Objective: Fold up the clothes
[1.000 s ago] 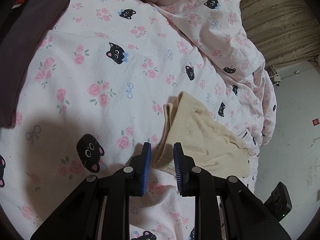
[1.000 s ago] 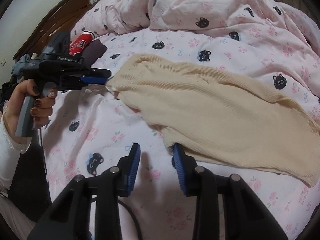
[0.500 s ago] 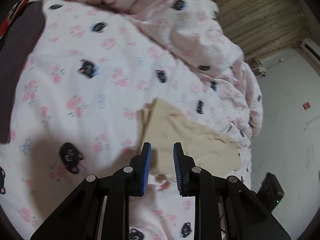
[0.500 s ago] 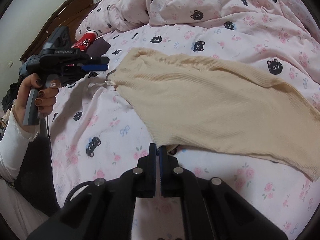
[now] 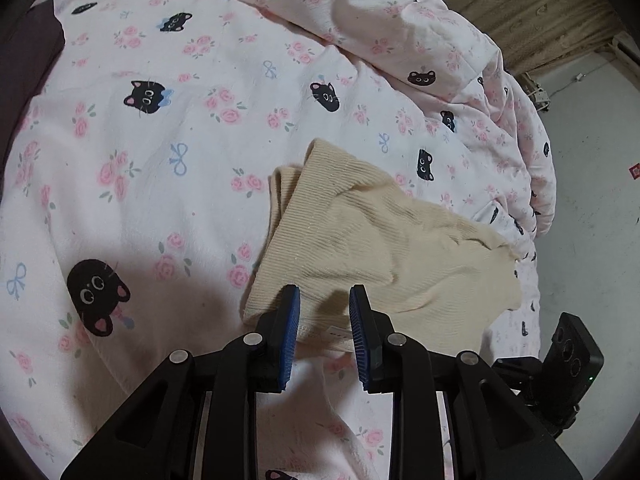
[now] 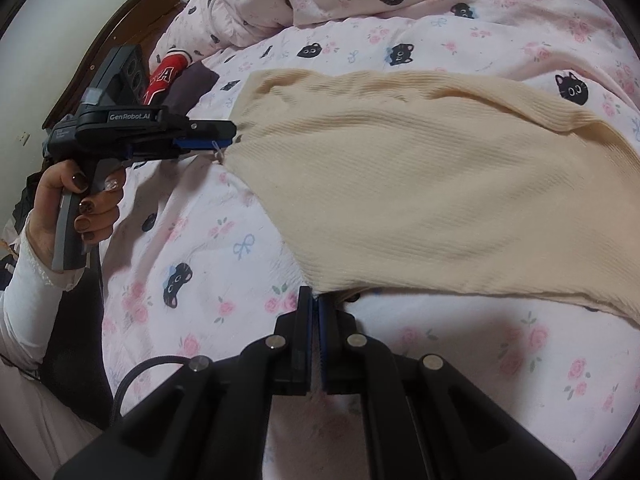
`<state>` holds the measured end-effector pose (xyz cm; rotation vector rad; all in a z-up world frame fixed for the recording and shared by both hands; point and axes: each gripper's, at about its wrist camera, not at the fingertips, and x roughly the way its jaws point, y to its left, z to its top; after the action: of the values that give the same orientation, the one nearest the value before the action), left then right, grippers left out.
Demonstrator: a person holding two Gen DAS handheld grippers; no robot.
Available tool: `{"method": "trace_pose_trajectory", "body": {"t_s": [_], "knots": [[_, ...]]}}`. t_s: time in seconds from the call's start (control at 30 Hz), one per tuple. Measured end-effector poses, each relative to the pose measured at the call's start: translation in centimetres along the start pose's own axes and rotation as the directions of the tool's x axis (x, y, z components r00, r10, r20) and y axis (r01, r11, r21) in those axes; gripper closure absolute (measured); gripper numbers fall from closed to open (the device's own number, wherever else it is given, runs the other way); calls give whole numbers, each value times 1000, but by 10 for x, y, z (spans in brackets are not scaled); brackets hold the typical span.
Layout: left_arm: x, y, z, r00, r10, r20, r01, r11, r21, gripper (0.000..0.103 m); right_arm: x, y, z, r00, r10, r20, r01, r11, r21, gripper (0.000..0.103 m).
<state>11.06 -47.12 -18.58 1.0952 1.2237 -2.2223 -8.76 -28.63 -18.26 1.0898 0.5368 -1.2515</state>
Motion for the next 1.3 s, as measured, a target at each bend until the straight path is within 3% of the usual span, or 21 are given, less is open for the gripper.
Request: {"method": "trace_pose_trajectory", "body": {"t_s": [0.33,0.47,0.57,0.63,0.8,0.97,1.3], "knots": [[0,1,2,999,31,22,-31,1000,-1,81,-8,-17,-3,998,61,-29,-59,997,41,97],[1,0,3,999,33,20,-33,999,-6,81,-46,-34,0,996,50,74,-53,997,48,95],[2,0,4,999,34,18,-34,999,-9,81,-79,-57,18,974,-55,221,33,994,104,95],[3,0,4,999,35,17,-35,999,-11,81,-81,-70,32,959,-155,238,125,982,138,94],[4,0,5,999,34,13,-34,999,-15,81,-44,-102,67,957,-275,92,257,952,164,95],[4,1,6,1000,29,9,-28,999,-23,81,-37,-114,82,951,-299,79,281,942,184,95],[3,2,7,1000,19,5,-18,999,-33,81,-75,-141,86,927,-328,180,246,896,369,94]]}}
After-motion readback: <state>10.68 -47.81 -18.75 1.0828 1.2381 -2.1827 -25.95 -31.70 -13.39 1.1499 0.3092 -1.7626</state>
